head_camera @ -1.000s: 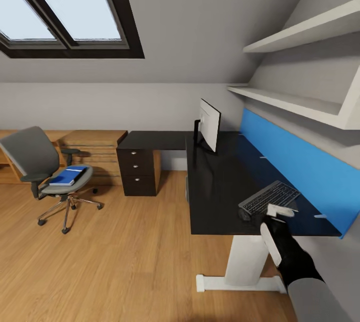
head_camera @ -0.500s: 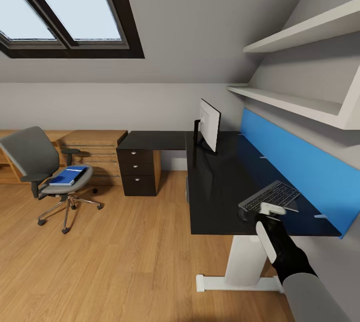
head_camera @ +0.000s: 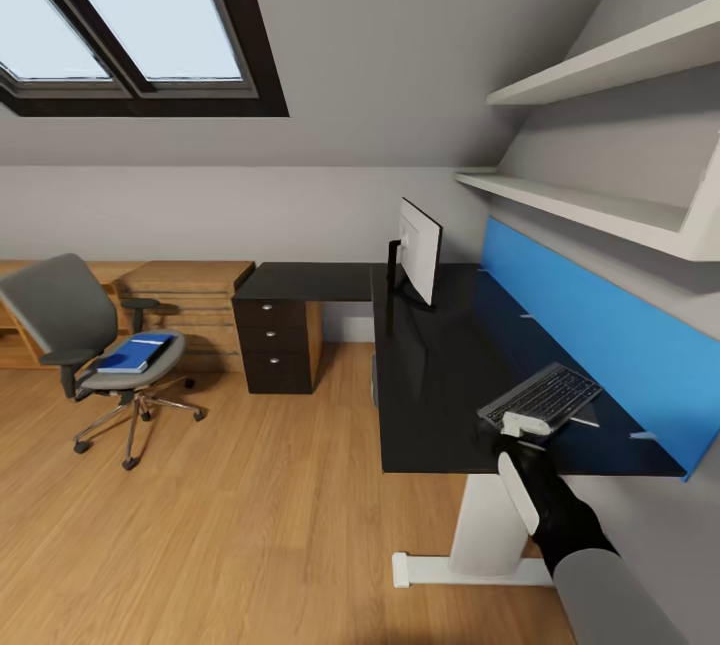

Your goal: In the bedroom, organize the workspace by keeping the computer under the desk, ensuring the monitor is on the desk, placing the keyboard on the desk next to the monitor, placing the mouse on the desk next to the keyboard, moving the folder from the swivel chair onto the desk next to the mouse, stacking the notebook on top of the folder with the pen on top of the notebook, and positioning the swivel chair next to the desk.

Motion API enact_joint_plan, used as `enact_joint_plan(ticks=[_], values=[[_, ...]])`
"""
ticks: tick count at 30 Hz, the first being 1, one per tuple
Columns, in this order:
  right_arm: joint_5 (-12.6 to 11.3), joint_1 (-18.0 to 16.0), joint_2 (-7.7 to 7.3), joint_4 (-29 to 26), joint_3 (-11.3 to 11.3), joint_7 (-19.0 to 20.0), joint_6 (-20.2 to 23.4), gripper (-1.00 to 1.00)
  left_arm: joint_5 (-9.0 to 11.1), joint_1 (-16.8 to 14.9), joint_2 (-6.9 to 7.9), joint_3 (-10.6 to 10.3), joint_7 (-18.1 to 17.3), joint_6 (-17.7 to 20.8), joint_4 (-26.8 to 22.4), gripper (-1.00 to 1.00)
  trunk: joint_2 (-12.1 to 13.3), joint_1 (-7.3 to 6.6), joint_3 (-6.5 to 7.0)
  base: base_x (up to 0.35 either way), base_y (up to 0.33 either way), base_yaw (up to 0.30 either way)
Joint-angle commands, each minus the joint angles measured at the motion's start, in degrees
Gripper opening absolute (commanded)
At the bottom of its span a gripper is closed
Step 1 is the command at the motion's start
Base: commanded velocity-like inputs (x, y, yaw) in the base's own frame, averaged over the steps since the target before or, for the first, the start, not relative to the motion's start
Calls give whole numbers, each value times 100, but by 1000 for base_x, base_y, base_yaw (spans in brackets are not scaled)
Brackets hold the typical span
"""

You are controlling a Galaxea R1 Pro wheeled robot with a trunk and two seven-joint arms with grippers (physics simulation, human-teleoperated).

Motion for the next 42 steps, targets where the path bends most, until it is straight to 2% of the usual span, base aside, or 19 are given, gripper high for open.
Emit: enact_joint_plan(ticks=[1, 4, 5, 9, 14, 19, 23, 29, 42], values=[[-53, -4, -2, 107, 30, -13, -94, 100, 50, -5, 8, -49, 37, -58, -4, 100, -5, 3, -7, 245, 0, 0], [-46, -4, -5, 265, 68, 9, -234, 100, 47, -5, 8, -55, 34, -132, -4, 100, -5, 3, -7, 212, 0, 0], [-40, -4, -21, 456, 217, 33, -374, 100, 45, -5, 6, -63, 37, -170, -4, 100, -5, 3, -7, 47, 0, 0], [-39, -4, -32, 514, 374, 39, -433, 100, 40, -5, 6, -52, 38, -179, -4, 100, -5, 3, -7, 25, 0, 0], [-26, -4, -36, 738, 628, 48, -900, 100, 40, -5, 8, -36, 38, -189, -10, 100, -5, 3, -7, 5, 0, 0], [32, -4, -37, 1023, 826, 50, -1185, 100, 35, -5, 6, -33, 38, -192, -12, 100, -5, 3, -7, 1, 0, 0], [54, -4, -37, 1056, 872, 51, -1330, 100, 24, -5, 2, -40, 40, -193, -19, 100, -5, 3, -7, 0, 0, 0], [75, -3, 158, 983, 894, 49, -1481, 100, 8, 4, -186, -33, 45, -258, -95, 100, -5, 3, -7, 0, 0, 0], [67, -12, 191, 872, 882, 37, -1428, 100, -8, 12, -153, -6, 59, -159, -204, 100, -5, 3, -7, 0, 0, 0]])
